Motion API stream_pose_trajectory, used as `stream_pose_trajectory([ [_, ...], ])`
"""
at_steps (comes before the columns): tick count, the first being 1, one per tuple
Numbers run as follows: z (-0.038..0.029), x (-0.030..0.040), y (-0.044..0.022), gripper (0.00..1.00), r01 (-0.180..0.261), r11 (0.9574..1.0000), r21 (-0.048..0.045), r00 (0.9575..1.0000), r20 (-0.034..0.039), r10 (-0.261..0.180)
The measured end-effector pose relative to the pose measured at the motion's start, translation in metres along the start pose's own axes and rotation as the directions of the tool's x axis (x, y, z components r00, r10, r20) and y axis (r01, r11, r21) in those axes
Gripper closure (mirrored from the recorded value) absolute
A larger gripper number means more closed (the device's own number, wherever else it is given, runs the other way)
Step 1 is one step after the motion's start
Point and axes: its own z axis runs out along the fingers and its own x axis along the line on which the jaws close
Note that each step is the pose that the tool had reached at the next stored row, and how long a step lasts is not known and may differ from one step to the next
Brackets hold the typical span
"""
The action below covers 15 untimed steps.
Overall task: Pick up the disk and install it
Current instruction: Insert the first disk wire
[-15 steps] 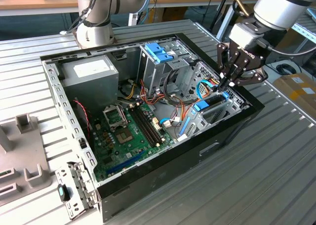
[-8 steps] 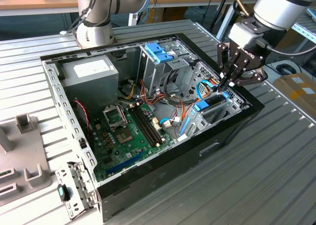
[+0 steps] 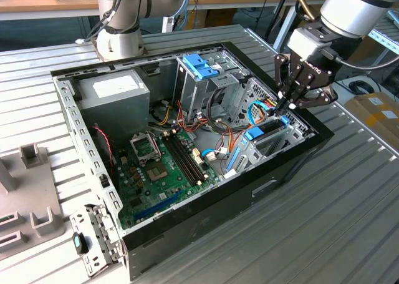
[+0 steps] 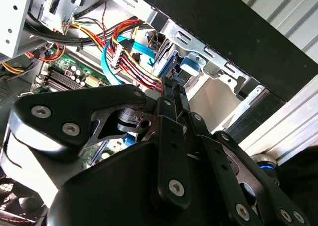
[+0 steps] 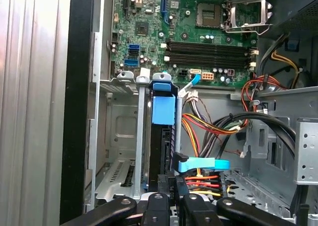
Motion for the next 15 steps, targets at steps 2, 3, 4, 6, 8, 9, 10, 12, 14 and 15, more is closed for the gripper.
stream_pose_trajectory([
  [2,0.0,0.0,0.0,0.83,-0.009,1.0,0.0004,1.0,0.0002,0.009],
  [3,0.0,0.0,0.0,0.83,-0.017,0.9999,0.0006,0.9999,0.0003,0.017],
  [4,0.0001,0.0,0.0,0.83,-0.02,0.9998,0.0008,0.9998,0.0004,0.02],
  [6,0.0001,0.0,0.0,0.83,-0.025,0.9997,0.001,0.9997,0.0004,0.025],
  [8,0.0001,0.0,0.0,0.83,-0.031,0.9995,0.0012,0.9995,0.0006,0.031],
  [9,0.0001,0.0,0.0,0.83,-0.034,0.9994,0.0013,0.9994,0.0006,0.034],
  [10,0.0001,0.0,0.0,0.83,-0.036,0.9993,0.0014,0.9993,0.0007,0.036],
  [12,0.0002,0.0,0.0,0.83,-0.044,0.999,0.0017,0.999,0.0009,0.044],
  [14,0.0001,0.0,0.0,0.83,-0.048,0.9988,0.0018,0.9988,0.0008,0.048],
  [15,0.0002,0.0,0.0,0.83,-0.05,0.9987,0.0019,0.9987,0.0009,0.05],
])
